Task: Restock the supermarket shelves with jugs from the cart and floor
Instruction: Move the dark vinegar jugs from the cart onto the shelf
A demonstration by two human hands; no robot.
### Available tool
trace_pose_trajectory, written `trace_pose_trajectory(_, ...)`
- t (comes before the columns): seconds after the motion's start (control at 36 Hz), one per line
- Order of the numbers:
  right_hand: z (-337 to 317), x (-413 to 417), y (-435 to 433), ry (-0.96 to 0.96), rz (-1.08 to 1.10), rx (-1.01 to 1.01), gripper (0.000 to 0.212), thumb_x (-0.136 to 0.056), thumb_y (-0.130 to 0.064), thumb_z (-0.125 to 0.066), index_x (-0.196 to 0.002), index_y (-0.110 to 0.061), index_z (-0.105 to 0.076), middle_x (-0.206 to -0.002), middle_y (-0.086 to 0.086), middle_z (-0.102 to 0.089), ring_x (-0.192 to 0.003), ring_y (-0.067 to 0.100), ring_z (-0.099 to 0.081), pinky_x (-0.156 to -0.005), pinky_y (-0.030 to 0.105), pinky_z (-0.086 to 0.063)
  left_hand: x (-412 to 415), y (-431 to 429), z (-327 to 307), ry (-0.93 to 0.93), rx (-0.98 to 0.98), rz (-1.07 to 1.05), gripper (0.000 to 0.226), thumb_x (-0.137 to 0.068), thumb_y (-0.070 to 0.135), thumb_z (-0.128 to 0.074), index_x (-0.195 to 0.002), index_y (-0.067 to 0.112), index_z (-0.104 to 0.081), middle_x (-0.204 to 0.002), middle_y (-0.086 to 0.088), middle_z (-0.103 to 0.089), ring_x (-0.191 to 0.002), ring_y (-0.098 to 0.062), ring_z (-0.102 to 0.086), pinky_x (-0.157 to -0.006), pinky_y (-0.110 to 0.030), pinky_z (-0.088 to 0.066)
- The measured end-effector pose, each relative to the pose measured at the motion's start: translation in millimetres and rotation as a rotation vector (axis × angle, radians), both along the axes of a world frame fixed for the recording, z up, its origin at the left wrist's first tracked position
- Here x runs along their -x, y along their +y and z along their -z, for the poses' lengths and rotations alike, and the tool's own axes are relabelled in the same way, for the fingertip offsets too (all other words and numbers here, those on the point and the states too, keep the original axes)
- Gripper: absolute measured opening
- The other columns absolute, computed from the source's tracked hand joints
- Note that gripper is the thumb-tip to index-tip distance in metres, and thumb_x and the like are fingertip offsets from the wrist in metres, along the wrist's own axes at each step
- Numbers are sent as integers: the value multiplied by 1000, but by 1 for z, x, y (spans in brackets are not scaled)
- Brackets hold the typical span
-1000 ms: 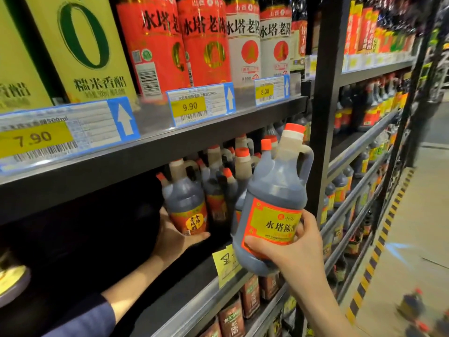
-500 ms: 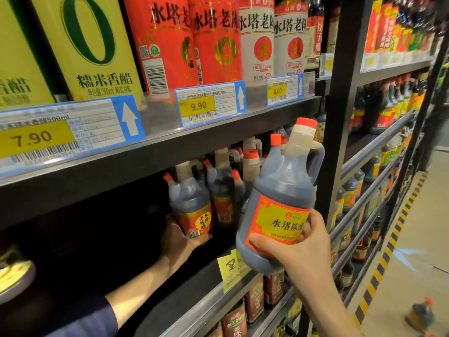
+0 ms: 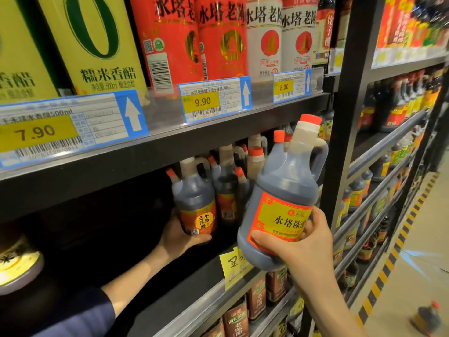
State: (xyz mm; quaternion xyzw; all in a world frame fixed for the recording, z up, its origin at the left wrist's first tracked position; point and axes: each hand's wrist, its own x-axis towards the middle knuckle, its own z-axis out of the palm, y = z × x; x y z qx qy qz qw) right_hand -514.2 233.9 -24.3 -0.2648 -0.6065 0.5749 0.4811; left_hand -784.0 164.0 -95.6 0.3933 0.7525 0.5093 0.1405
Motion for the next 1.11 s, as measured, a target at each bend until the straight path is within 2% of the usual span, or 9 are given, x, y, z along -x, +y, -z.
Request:
trace_pose_trajectory(0.19, -1, -2, -3, 11, -13, -9, 82, -48, -8, -90, -117, -20, -48, -98, -1, -67, -83, 6, -68, -62, 17, -55, -6, 4, 3, 0, -27, -52, 95, -46, 21, -95, -124, 10, -44, -108, -1, -66, -93, -8, -66, -78, -18, -53)
trace_pose_trajectory(0.31, -3, -3, -6, 17, -23, -19, 80, -49, -5, -90, -115, -22, -48, -96, -2, -68, -82, 4, -68, -61, 16, -54, -7, 3, 8, 7, -66, -60, 102, -40, 34, -93, -125, 2, -46, -110, -7, -67, -96, -14, -68, -85, -30, -56)
trace_pose_trajectory(0.42, -6, -3, -11, 29, -33, -31, 75, -50, -6, -89, -108, -28, -48, -95, -4, -67, -83, 2, -67, -61, 15, -54, -11, 2, 5, -1, -45, -46, 104, -49, 21, -95, -132, 2, -35, -117, -7, -62, -102, -12, -64, -83, -17, -53)
trace_pose_trajectory(0.56, -7, -5, -18, 30, -44, -48, 75, -49, -6, -90, -108, -27, -48, -94, -5, -66, -82, 1, -66, -60, 13, -53, -28, -12, -24, -74, 43, -81, 103, -48, 50, -88, -132, 13, -40, -122, 3, -60, -113, -18, -59, -94, -32, -47)
trace_pose_trajectory(0.64, -8, -5, -22, 24, -56, -58, 77, -49, -3, -89, -110, -26, -48, -93, -6, -65, -81, -2, -65, -59, 11, -51, -55, -30, -40, -64, -148, -240, 96, -65, 24, -87, -143, 10, -33, -142, -5, -45, -133, -22, -41, -107, -32, -33)
trace_pose_trajectory(0.69, -8, -3, -25, 33, -65, -63, 78, -49, -1, -89, -111, -25, -48, -92, -7, -64, -81, -4, -65, -58, 9, -50, -78, -47, -49, 16, -271, -237, 75, -70, 15, -82, -134, 22, -43, -133, 8, -49, -126, -12, -47, -104, -27, -37)
trace_pose_trajectory(0.83, -4, 7, -33, 69, -71, -72, 85, -47, -3, -90, -120, -17, -48, -98, -2, -67, -83, 1, -67, -61, 12, -52, -122, -69, -94, 169, -161, 96, 66, -59, 63, -69, -118, 53, -42, -119, 33, -53, -114, 13, -49, -90, -6, -41)
trace_pose_trajectory(0.92, -1, 15, -41, 112, -83, -62, 88, -44, -2, -91, -119, -22, -49, -104, -4, -67, -88, 3, -68, -64, 13, -53, -138, -58, -123, 186, -87, 205, 94, -52, 64, -79, -131, 46, -32, -122, 36, -46, -113, 19, -46, -90, -5, -42)
trace_pose_trajectory(1.11, 15, 28, -61, 77, -75, -44, 78, -47, 3, -89, -103, -32, -47, -93, -10, -64, -81, -5, -65, -60, 10, -49, -145, -40, -138, 265, -17, 205, 81, -49, 45, -89, -120, 33, -53, -107, 18, -66, -96, 7, -62, -84, -28, -55)
